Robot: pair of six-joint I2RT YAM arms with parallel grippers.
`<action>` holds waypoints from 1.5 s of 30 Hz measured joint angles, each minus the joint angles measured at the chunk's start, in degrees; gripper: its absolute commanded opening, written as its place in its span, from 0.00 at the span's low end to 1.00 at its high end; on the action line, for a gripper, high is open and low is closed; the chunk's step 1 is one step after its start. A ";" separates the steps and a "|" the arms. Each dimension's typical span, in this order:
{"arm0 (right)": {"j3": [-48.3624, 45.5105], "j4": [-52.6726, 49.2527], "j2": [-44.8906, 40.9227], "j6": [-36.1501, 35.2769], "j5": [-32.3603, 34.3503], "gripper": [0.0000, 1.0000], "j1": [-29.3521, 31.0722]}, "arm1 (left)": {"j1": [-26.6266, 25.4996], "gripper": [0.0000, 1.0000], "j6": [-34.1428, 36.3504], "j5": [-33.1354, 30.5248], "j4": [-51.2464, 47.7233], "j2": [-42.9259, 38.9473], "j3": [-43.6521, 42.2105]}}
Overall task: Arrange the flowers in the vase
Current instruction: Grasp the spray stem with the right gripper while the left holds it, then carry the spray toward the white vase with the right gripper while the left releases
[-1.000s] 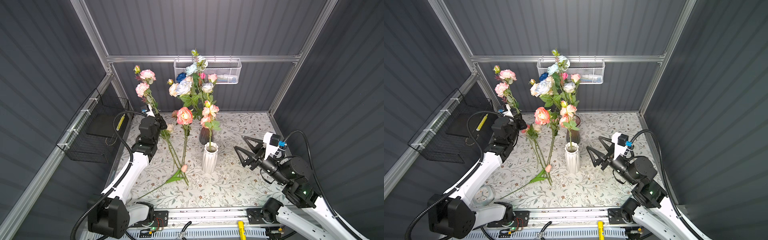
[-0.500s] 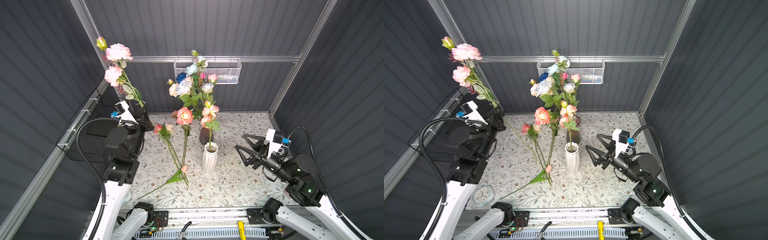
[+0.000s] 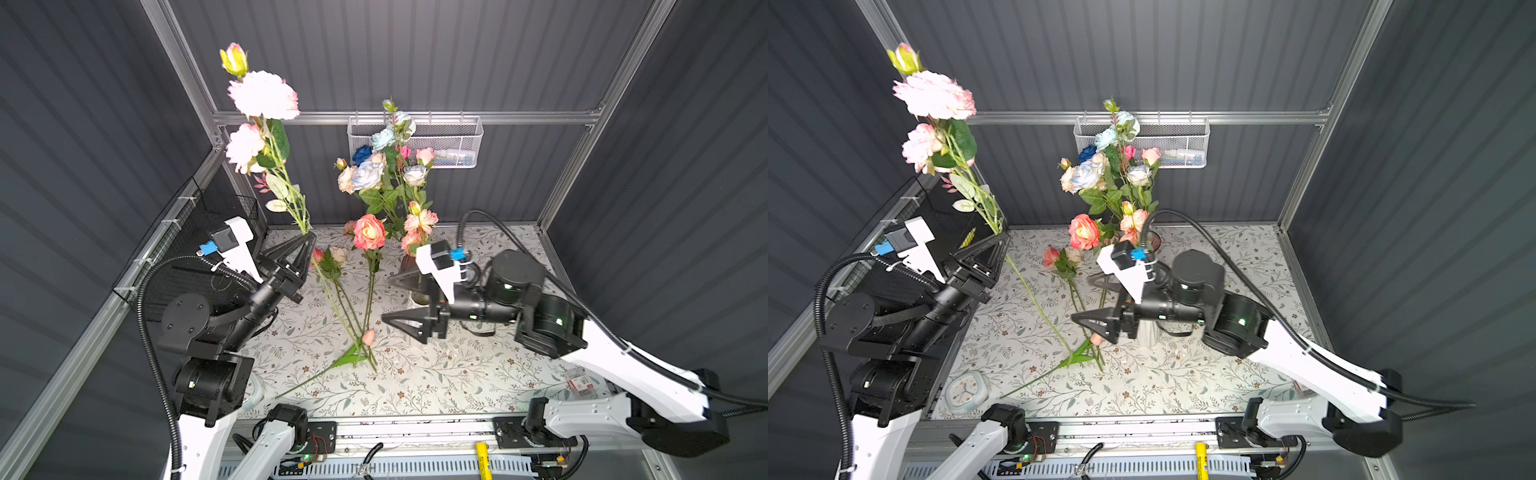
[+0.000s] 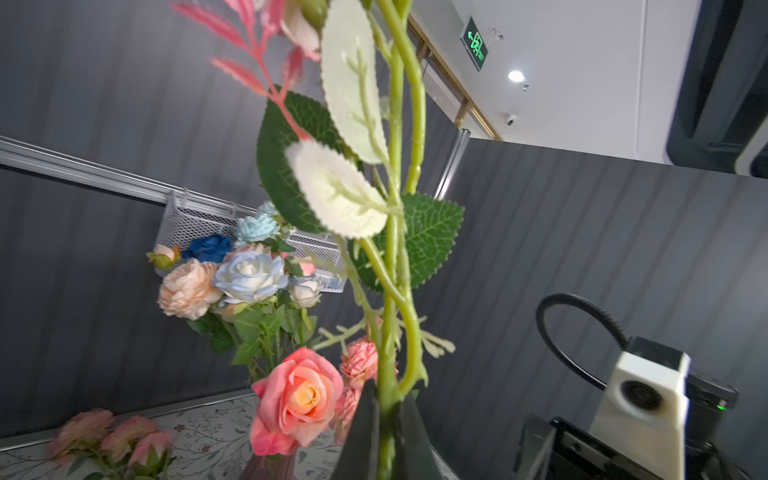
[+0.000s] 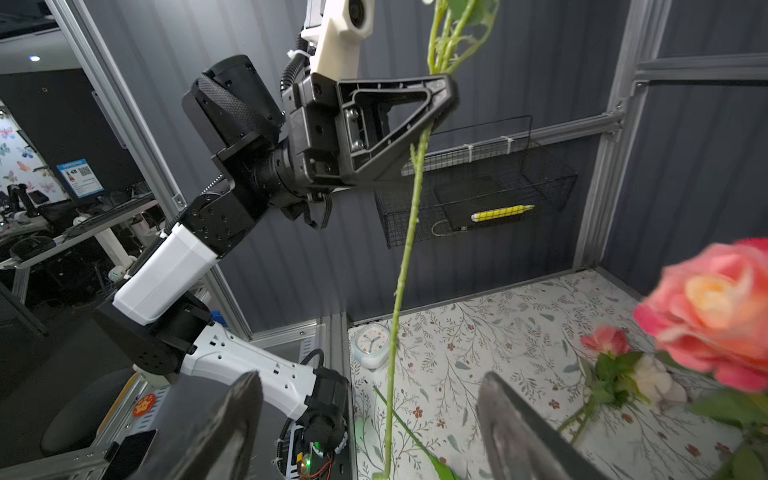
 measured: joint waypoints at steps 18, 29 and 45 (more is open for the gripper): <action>14.49 -4.00 15.45 -2.67 -3.41 0.00 2.08 | -0.11 0.88 -5.99 10.38 8.11 -1.77 -4.52; -5.33 1.11 -6.29 -4.26 6.34 0.00 0.94 | -0.17 1.00 -4.52 0.98 6.08 -6.69 -8.37; -10.08 4.87 -12.96 -6.05 12.09 0.00 -19.93 | -0.17 1.00 -0.74 -10.01 -4.57 -10.88 -15.87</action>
